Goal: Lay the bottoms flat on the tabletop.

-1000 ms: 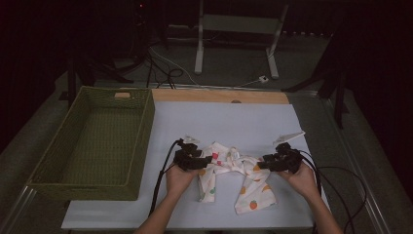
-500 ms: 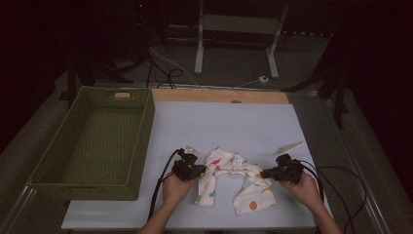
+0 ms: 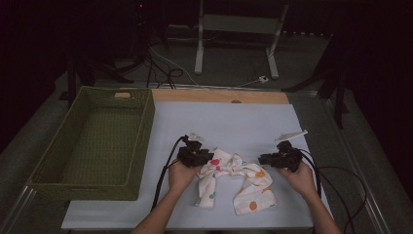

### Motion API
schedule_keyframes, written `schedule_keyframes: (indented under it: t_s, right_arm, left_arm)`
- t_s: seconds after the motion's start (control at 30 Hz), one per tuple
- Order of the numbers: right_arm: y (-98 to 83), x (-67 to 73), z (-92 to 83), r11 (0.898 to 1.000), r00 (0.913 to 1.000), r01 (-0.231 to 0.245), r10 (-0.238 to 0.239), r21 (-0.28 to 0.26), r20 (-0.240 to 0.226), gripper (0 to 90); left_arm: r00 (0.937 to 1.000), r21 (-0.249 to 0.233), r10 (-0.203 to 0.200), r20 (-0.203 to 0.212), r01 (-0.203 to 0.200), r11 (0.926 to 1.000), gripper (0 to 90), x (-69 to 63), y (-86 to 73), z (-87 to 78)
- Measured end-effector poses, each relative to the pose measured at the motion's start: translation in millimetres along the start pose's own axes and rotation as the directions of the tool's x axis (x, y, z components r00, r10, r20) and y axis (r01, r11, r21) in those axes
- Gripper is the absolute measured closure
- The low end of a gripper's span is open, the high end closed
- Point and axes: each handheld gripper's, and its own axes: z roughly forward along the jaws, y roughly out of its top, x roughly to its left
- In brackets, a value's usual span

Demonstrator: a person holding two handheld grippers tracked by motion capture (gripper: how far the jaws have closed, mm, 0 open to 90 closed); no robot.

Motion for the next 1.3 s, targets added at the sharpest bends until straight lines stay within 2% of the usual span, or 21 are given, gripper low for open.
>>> schedule_keyframes:
  t_s: [0.07,0.1,0.23,0.3,0.33,0.4,0.43,0.47,0.5,0.53,0.6,0.63,0.67,0.73,0.93,1.07,1.13,1.27,1.3]
  right_arm:
    - [-3.1,3.0,7.4,1.000,0.9999,0.003,-0.002,0.020,-0.010,69.9]
    - [-6.6,6.9,11.6,0.999,0.9998,0.021,-0.021,0.044,-0.007,68.0]
    - [-11.4,10.1,12.1,0.999,0.9999,0.016,-0.015,0.045,-0.004,61.4]
    - [-14.1,11.0,12.6,0.999,0.9998,0.018,-0.018,0.050,-0.003,59.2]
    - [-15.9,13.2,15.3,0.996,0.9990,0.040,-0.041,0.083,0.019,58.7]
    - [-16.7,14.7,15.5,0.996,0.9987,0.042,-0.044,0.076,0.025,60.4]
    - [-16.6,17.2,16.3,0.995,0.9972,0.060,-0.063,0.078,0.039,69.3]
    - [-16.0,18.4,16.8,0.994,0.9967,0.065,-0.069,0.084,0.043,72.4]
    - [-16.0,18.4,16.8,0.994,0.9967,0.065,-0.069,0.084,0.043,72.4]
    - [-14.1,18.8,17.4,0.993,0.9964,0.074,-0.077,0.096,0.035,76.6]
    - [-11.4,19.0,16.4,0.991,0.9957,0.081,-0.085,0.109,0.037,79.0]
    - [-9.8,18.3,14.5,0.992,0.9954,0.080,-0.085,0.101,0.044,79.7]
    - [-9.8,18.3,14.5,0.992,0.9954,0.080,-0.085,0.101,0.044,79.7]
    - [-3.5,14.0,6.6,0.995,0.9949,0.076,-0.080,0.065,0.061,80.7]
    - [11.8,-0.5,-4.0,0.997,0.9930,0.074,-0.075,0.021,0.091,80.9]
    - [35.5,-14.5,-9.4,0.997,0.9895,0.078,-0.077,0.000,0.122,81.0]
    - [41.3,-22.7,-9.7,0.997,0.9893,0.067,-0.064,-0.022,0.131,81.3]
    - [46.8,-35.5,-4.9,0.998,0.9888,0.047,-0.040,-0.042,0.143,81.6]
    - [47.5,-37.6,-2.3,0.999,0.9885,0.039,-0.034,-0.032,0.147,81.5]
  left_arm:
    - [0.9999,0.015,-0.009,-0.011,0.009,0.9999,66.4,-0.2,-0.8,8.0]
    - [0.9998,0.024,-0.006,-0.020,0.006,0.9997,61.3,-0.4,-1.5,10.9]
    - [0.9988,0.062,0.022,-0.043,-0.019,0.9979,58.5,-3.4,-3.8,17.8]
    - [0.9984,0.058,0.029,-0.049,-0.026,0.9980,58.5,-5.3,-4.1,18.8]
    - [0.9987,0.061,0.028,-0.042,-0.025,0.9978,63.8,-5.4,-4.0,19.0]
    - [0.9988,0.067,0.032,-0.037,-0.029,0.9973,71.8,-6.8,-4.4,19.6]
    - [0.9991,0.076,0.029,-0.032,-0.026,0.9967,76.2,-7.8,-4.4,20.1]
    - [0.9991,0.076,0.029,-0.032,-0.026,0.9967,80.6,-7.8,-4.4,20.1]
    - [0.9986,0.079,0.035,-0.038,-0.032,0.9963,80.6,-8.8,-4.5,20.2]
    - [0.9983,0.084,0.042,-0.040,-0.038,0.9958,87.9,-9.0,-4.6,20.2]
    - [0.9987,0.082,0.032,-0.039,-0.028,0.9962,89.0,-9.1,-4.2,19.9]
    - [0.9982,0.061,0.031,-0.050,-0.028,0.9977,89.2,-9.6,-3.4,18.3]
    - [0.9982,0.061,0.031,-0.050,-0.028,0.9977,89.3,-9.6,-3.4,18.3]
    - [0.9980,0.026,0.012,-0.063,-0.011,0.9996,89.4,-8.5,0.4,16.1]
    - [0.9961,-0.030,-0.003,-0.088,0.000,0.9996,89.6,-5.8,16.9,13.0]
    - [0.9943,-0.063,0.002,-0.107,-0.008,0.9980,89.5,-2.2,34.4,11.6]
    - [0.9929,-0.075,0.004,-0.119,-0.013,0.9971,89.5,3.0,45.0,13.4]
    - [0.9909,-0.077,-0.003,-0.135,-0.008,0.9970,89.5,9.0,51.7,18.8]
    - [0.9908,-0.074,-0.005,-0.135,-0.005,0.9973,89.4,10.7,51.9,20.8]
